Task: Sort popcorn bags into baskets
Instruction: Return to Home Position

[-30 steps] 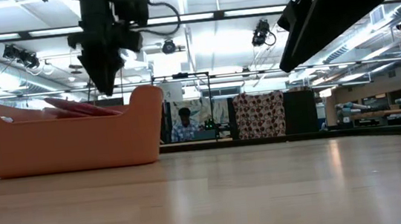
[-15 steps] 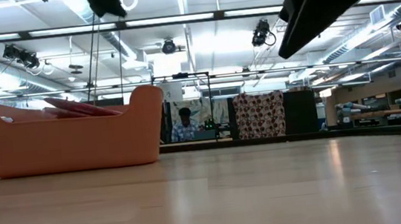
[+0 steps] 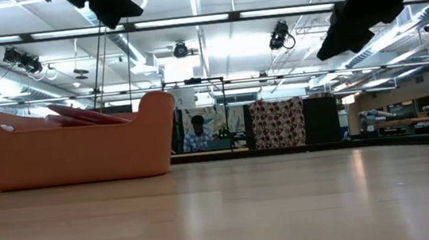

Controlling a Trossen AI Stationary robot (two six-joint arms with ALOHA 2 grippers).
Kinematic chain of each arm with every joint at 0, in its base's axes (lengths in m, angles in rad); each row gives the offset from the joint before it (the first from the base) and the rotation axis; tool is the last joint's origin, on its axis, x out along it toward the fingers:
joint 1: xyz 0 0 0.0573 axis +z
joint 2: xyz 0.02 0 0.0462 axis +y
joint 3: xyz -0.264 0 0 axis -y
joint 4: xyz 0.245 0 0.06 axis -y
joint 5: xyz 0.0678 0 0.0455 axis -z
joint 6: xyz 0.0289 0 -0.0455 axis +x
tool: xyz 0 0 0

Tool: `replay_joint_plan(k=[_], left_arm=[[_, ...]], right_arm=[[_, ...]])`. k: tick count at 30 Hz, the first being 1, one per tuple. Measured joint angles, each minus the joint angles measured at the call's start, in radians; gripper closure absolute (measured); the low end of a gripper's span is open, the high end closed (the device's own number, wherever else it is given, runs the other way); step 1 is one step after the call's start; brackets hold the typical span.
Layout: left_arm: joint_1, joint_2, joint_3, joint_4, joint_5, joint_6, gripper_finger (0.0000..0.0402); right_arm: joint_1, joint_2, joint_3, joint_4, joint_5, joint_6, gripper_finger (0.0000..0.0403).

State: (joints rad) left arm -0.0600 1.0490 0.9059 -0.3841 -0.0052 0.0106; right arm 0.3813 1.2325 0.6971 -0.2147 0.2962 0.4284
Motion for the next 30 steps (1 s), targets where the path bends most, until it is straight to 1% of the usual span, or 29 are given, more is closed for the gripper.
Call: replay_joint_plan(k=[4, 5, 9, 11, 15, 17, 18, 19, 21, 23, 25, 26, 30], left_arm=[[-0.019, -0.070, -0.161, 0.176, -0.002, -0.047, 0.0247], [-0.023, -0.086, -0.191, 0.240, -0.002, -0.056, 0.0247], [-0.028, -0.169, -0.288, 0.355, -0.023, -0.084, 0.0247], [-0.030, -0.222, -0.327, 0.343, -0.053, -0.078, 0.0247], [-0.039, -0.327, -0.407, 0.405, -0.117, -0.035, 0.0247], [-0.039, -0.375, -0.450, 0.470, -0.137, -0.018, 0.0247], [-0.037, -0.417, -0.479, 0.459, -0.152, -0.008, 0.0247], [-0.037, -0.447, -0.504, 0.458, -0.165, -0.004, 0.0247], [-0.034, -0.500, -0.535, 0.517, -0.179, -0.005, 0.0247], [-0.032, -0.579, -0.573, 0.483, -0.181, -0.020, 0.0247], [-0.033, -0.635, -0.594, 0.516, -0.179, -0.034, 0.0247], [-0.033, -0.676, -0.616, 0.496, -0.174, -0.047, 0.0247], [-0.034, -0.769, -0.656, 0.505, -0.122, -0.071, 0.0247]], right_arm=[[-0.054, -0.132, -0.073, 0.008, -0.003, -0.029, 0.0275], [-0.070, -0.167, -0.092, 0.013, -0.005, -0.045, 0.0275], [-0.152, -0.298, -0.174, 0.079, -0.054, -0.125, 0.0275], [-0.209, -0.356, -0.222, 0.149, -0.094, -0.161, 0.0275], [-0.341, -0.470, -0.297, 0.238, -0.152, -0.171, 0.0275], [-0.407, -0.530, -0.325, 0.222, -0.191, -0.169, 0.0275], [-0.433, -0.551, -0.328, 0.234, -0.210, -0.166, 0.0275], [-0.459, -0.579, -0.333, 0.220, -0.218, -0.170, 0.0275], [-0.503, -0.627, -0.339, 0.178, -0.233, -0.182, 0.0275], [-0.536, -0.663, -0.336, 0.171, -0.248, -0.195, 0.0275], [-0.565, -0.704, -0.339, 0.141, -0.265, -0.218, 0.0275], [-0.576, -0.715, -0.337, 0.154, -0.274, -0.219, 0.0275], [-0.607, -0.769, -0.337, 0.163, -0.284, -0.250, 0.0275]])
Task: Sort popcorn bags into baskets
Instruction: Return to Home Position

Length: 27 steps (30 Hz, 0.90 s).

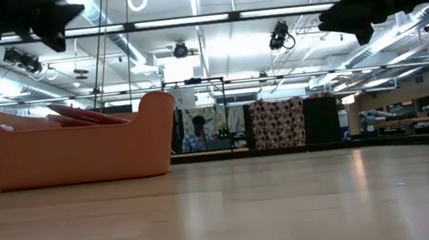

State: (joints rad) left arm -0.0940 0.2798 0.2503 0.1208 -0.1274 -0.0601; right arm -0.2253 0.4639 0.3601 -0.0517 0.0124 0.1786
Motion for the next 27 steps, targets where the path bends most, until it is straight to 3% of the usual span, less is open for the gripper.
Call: replay_joint_plan(k=[9, 12, 18, 27], left_arm=[[0.000, -0.163, -0.112, 0.149, 0.152, -0.022, 0.0247], [0.000, -0.209, -0.138, 0.196, 0.184, -0.056, 0.0247], [0.000, -0.222, -0.146, 0.196, 0.185, -0.296, 0.0246], [0.000, -0.222, -0.146, 0.196, 0.185, -0.317, 0.0246]], right_arm=[[-0.008, -0.041, 0.000, 0.014, 0.198, 0.027, 0.0275], [-0.008, -0.041, 0.000, 0.013, 0.199, 0.027, 0.0275], [-0.008, -0.041, 0.000, 0.013, 0.192, 0.028, 0.0275], [-0.008, -0.041, 0.000, 0.013, 0.193, 0.028, 0.0275]])
